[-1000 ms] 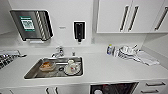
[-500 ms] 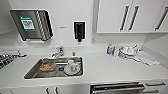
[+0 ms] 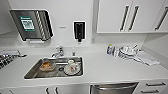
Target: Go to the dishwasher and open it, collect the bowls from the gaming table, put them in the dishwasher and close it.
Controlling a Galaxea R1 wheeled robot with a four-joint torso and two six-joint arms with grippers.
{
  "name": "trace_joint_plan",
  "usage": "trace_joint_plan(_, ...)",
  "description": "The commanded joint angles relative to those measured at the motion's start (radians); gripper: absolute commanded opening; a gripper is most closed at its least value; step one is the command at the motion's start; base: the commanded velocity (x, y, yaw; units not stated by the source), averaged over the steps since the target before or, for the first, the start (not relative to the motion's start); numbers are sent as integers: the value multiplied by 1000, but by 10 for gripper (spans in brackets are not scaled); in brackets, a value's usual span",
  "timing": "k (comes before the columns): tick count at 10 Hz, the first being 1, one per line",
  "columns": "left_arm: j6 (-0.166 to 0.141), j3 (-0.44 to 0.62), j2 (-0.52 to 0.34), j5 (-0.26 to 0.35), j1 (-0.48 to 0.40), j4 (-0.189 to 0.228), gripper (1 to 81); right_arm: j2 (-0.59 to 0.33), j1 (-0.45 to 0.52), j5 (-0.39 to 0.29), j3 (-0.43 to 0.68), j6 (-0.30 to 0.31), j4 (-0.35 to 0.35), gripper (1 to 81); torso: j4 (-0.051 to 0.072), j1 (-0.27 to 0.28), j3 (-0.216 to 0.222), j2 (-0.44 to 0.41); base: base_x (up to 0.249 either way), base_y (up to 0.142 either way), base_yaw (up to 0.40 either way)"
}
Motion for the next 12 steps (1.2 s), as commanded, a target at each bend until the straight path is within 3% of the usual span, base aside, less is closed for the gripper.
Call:
trace_joint_plan(1,5,-8,-5,48,-20,1,811,259,-107,-75,-316,-320,-137,811,0,0,0,0,0,0,0)
trace_joint_plan(3,7,-13,4,48,-20,4,811,338,-179,-78,-408,-465,-165,811,0,0,0,0,0,0,0)
trace_joint_plan(7,7,-68,33,42,-26,5,811,454,-271,-58,-569,-663,-165,811,0,0,0,0,0,0,0)
trace_joint_plan(9,7,-132,64,8,-32,5,811,493,-331,37,-586,-707,-167,811,0,0,0,0,0,0,0)
trace_joint_plan(12,5,-194,106,8,-65,-2,811,561,-426,184,-601,-802,-167,811,0,0,0,0,0,0,0)
